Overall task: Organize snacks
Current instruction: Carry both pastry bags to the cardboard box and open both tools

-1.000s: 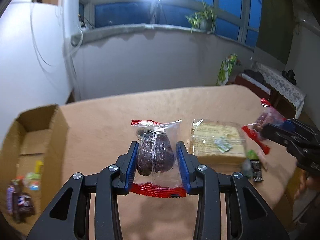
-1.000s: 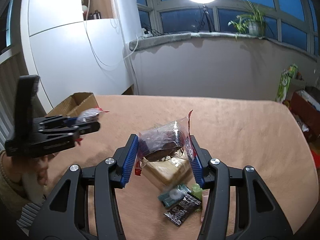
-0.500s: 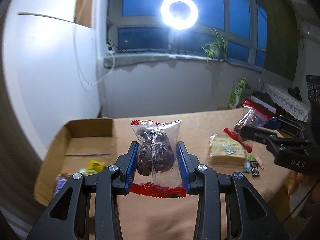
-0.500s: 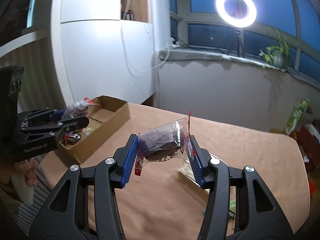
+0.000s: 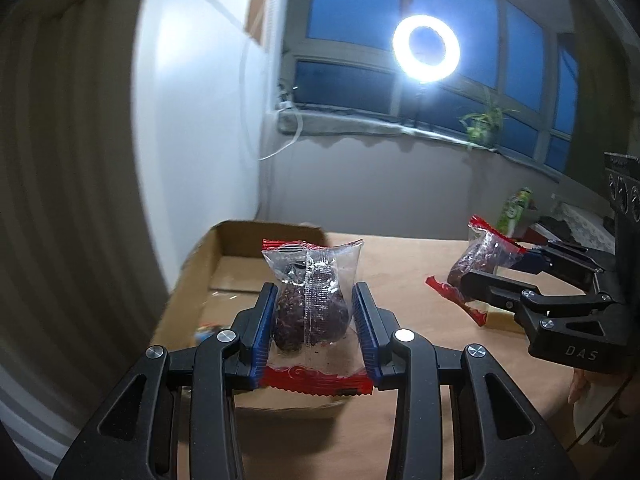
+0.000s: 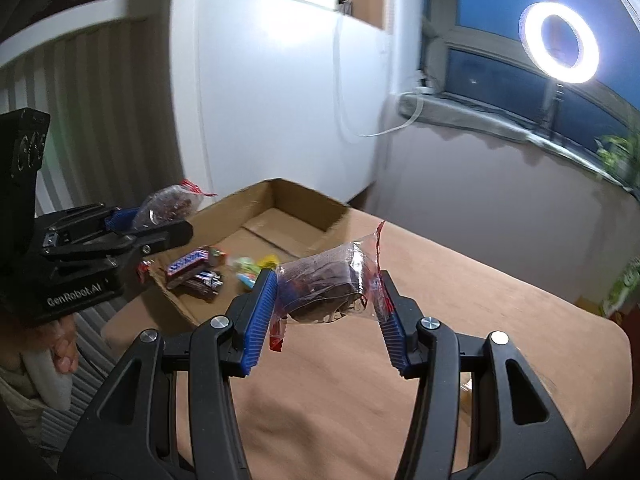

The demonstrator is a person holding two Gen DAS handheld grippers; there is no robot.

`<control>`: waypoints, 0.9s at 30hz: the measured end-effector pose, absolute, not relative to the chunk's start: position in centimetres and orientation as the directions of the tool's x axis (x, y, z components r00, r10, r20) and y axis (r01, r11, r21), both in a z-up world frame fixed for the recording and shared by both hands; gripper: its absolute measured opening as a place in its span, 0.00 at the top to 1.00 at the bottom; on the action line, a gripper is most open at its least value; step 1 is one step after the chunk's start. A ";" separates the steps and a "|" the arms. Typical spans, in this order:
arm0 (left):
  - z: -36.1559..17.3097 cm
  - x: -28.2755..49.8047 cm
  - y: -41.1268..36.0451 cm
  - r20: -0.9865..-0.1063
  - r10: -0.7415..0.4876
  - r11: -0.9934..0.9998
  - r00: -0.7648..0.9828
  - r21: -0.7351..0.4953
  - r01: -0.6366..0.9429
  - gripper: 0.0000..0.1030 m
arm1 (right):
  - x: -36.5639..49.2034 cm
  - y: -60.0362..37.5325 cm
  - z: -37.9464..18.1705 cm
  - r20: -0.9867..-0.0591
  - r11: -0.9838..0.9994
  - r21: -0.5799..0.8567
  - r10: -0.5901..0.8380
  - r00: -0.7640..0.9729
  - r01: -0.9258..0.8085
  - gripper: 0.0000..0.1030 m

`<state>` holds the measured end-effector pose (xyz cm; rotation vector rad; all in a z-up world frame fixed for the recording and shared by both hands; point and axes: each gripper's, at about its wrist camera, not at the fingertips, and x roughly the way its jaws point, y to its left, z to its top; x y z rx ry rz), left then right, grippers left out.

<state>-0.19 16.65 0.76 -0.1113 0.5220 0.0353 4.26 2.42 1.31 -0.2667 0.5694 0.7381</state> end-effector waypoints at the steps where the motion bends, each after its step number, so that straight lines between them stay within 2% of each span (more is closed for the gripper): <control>1: 0.5 -0.1 17.2 -0.505 0.012 0.992 0.863 -0.101 -0.073 0.65 | 4.4 3.2 1.2 -0.577 0.706 -0.031 0.565 0.589 -0.707 0.50; 11: -1.5 0.6 20.7 -0.546 0.059 0.984 0.836 -0.111 -0.141 0.65 | 5.5 9.9 0.4 -0.579 0.614 -0.026 0.634 0.512 -0.789 0.50; 24: -4.6 3.8 21.9 -0.612 0.079 0.976 0.787 -0.114 -0.186 0.62 | 9.8 14.8 -1.5 -0.607 0.556 -0.034 0.649 0.459 -0.830 0.48; 25: -4.8 3.8 22.1 -0.617 0.088 0.973 0.782 -0.114 -0.199 0.56 | 10.3 15.3 -1.7 -0.616 0.551 -0.038 0.644 0.454 -0.833 0.47; 27: -5.0 3.7 22.6 -0.620 0.108 0.968 0.777 -0.114 -0.225 0.28 | 10.4 15.6 -2.0 -0.624 0.557 -0.065 0.625 0.469 -0.828 0.33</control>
